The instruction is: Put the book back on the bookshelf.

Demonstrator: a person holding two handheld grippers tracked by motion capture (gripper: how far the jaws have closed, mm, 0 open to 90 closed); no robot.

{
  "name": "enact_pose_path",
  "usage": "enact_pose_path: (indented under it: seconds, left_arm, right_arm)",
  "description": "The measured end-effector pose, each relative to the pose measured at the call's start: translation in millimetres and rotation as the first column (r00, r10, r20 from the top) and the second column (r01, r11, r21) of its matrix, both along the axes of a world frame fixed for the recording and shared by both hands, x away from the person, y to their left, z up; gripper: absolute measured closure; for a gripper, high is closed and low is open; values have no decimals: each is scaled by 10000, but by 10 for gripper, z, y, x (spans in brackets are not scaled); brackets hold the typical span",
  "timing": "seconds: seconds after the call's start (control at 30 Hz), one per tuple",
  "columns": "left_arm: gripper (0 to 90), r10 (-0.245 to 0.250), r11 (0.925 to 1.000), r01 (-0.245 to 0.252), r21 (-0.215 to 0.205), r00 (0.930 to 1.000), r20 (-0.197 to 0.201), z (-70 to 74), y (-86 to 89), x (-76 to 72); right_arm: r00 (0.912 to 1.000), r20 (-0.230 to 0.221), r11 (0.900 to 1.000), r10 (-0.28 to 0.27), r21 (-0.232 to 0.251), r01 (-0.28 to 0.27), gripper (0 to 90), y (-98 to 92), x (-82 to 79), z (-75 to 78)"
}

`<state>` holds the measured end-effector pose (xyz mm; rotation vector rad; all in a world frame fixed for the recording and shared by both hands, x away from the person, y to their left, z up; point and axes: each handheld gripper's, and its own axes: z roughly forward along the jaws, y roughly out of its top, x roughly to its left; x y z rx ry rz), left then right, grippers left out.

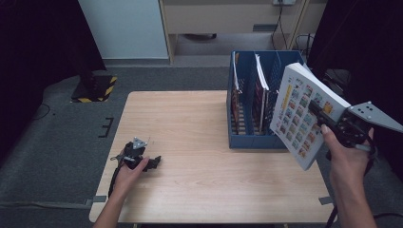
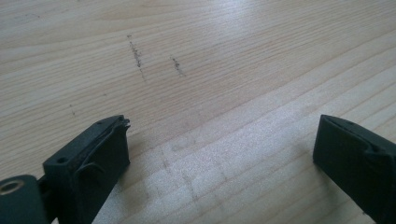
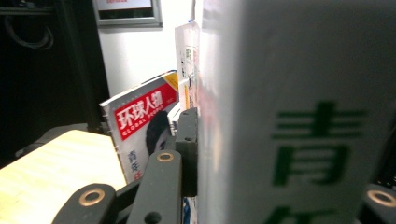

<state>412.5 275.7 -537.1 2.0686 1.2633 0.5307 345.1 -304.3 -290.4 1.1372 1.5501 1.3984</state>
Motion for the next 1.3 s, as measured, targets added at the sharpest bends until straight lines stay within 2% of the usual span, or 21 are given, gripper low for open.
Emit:
enact_pose_path:
  seconds: [0.17, 0.57, 0.83, 1.3]
  left_arm:
    - [25, -2, 10000, 2, 1, 10000, -1, 0, 0, 0]
    - [24, -14, 10000, 14, 9, 10000, -8, 1, -1, 2]
    - [23, -13, 10000, 13, 8, 10000, -9, 0, -1, 2]
    - [22, -5, 10000, 5, 13, 10000, -14, 0, -3, 2]
  right_arm:
    - [9990, -39, 9990, -435, 51, 436, 739, -25, 121, 15]
    - [9943, -127, 9944, -1056, -93, 1055, 739, -8, 395, 54]
    - [9915, -131, 9914, -1298, -167, 1296, 739, 16, 554, 72]
    - [9869, -276, 9871, -1591, -222, 1585, 739, -5, 734, 73]
